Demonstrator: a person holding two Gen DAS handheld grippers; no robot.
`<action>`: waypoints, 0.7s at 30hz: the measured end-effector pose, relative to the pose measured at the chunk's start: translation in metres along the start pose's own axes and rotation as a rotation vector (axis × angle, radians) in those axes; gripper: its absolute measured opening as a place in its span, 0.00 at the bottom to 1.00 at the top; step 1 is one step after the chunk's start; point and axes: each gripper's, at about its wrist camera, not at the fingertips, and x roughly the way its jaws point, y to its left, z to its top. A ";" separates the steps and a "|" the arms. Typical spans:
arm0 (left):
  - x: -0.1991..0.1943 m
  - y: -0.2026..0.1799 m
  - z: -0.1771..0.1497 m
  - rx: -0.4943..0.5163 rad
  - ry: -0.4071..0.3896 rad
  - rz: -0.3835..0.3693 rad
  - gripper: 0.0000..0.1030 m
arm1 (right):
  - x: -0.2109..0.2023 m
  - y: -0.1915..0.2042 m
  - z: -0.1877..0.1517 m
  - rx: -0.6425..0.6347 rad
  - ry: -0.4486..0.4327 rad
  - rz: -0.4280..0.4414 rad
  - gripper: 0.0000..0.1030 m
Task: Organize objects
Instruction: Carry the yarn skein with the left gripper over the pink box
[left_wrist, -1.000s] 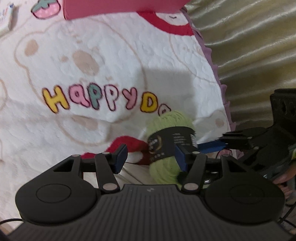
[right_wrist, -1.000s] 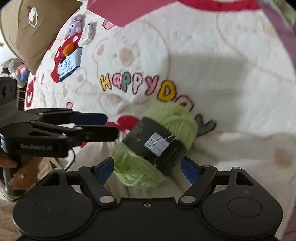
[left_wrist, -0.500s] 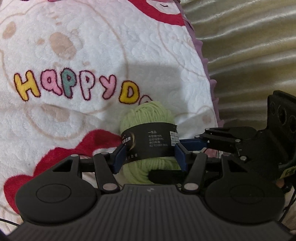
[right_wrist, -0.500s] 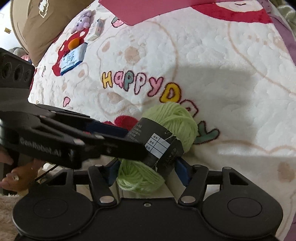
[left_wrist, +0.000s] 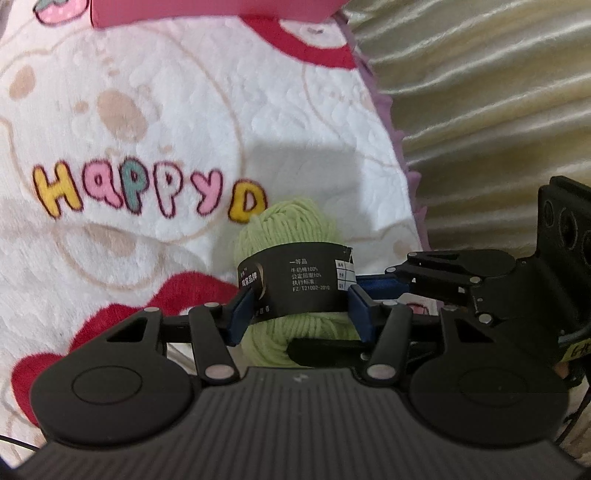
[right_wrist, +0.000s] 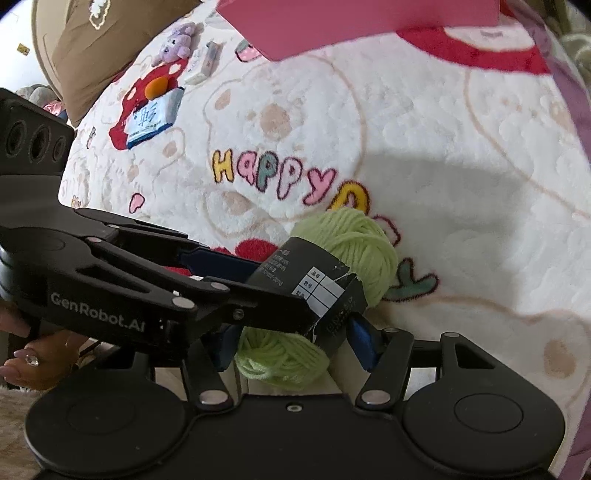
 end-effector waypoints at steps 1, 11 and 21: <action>-0.004 -0.002 0.001 0.002 -0.012 0.002 0.52 | -0.003 0.002 0.002 -0.010 -0.012 -0.004 0.64; -0.058 -0.018 0.021 0.111 -0.202 0.077 0.52 | -0.033 0.031 0.021 -0.162 -0.241 -0.039 0.63; -0.111 -0.043 0.043 0.158 -0.387 0.146 0.52 | -0.070 0.051 0.053 -0.366 -0.468 -0.045 0.63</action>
